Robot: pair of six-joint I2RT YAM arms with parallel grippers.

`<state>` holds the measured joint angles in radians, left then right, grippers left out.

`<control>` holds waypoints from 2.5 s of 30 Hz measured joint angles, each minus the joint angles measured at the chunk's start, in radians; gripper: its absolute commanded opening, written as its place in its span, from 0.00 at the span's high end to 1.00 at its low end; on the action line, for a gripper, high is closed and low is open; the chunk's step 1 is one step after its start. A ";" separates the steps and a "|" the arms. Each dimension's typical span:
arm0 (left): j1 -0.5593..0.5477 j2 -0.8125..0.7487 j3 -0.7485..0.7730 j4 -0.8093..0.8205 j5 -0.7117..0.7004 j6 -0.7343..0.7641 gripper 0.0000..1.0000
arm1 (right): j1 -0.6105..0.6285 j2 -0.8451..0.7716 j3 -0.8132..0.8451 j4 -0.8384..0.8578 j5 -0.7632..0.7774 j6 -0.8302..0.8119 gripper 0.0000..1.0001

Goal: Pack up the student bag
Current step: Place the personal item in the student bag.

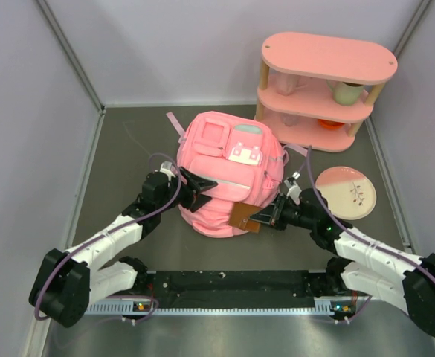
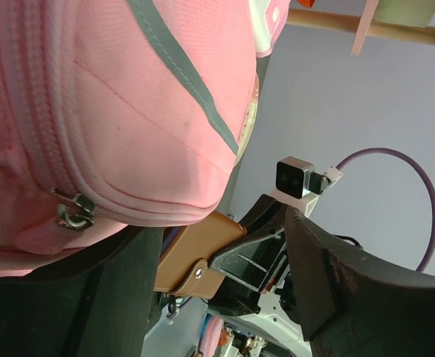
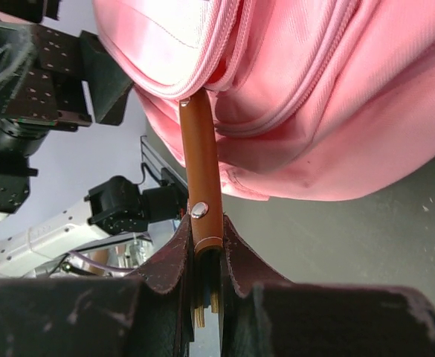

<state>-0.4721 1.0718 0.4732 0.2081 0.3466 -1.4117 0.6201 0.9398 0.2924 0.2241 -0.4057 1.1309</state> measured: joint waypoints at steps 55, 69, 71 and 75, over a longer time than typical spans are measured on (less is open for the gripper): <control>0.288 -0.136 -0.175 -0.063 -0.252 0.519 0.17 | 0.156 0.797 0.328 0.807 0.502 0.233 0.90; 0.232 0.101 -0.146 0.143 -0.193 0.477 1.00 | 0.177 0.855 0.333 0.837 0.569 0.325 0.88; 0.164 0.047 -0.146 0.105 -0.215 0.492 1.00 | 0.184 0.855 0.333 0.838 0.603 0.336 0.86; 0.082 -0.103 -0.146 0.027 -0.269 0.523 1.00 | 0.184 0.837 0.333 0.806 0.654 0.340 0.81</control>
<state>-0.3897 0.9691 0.3275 0.2356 0.0772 -0.8890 0.8040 1.7763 0.6258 1.0298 0.2485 1.4708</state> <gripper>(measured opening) 0.051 0.163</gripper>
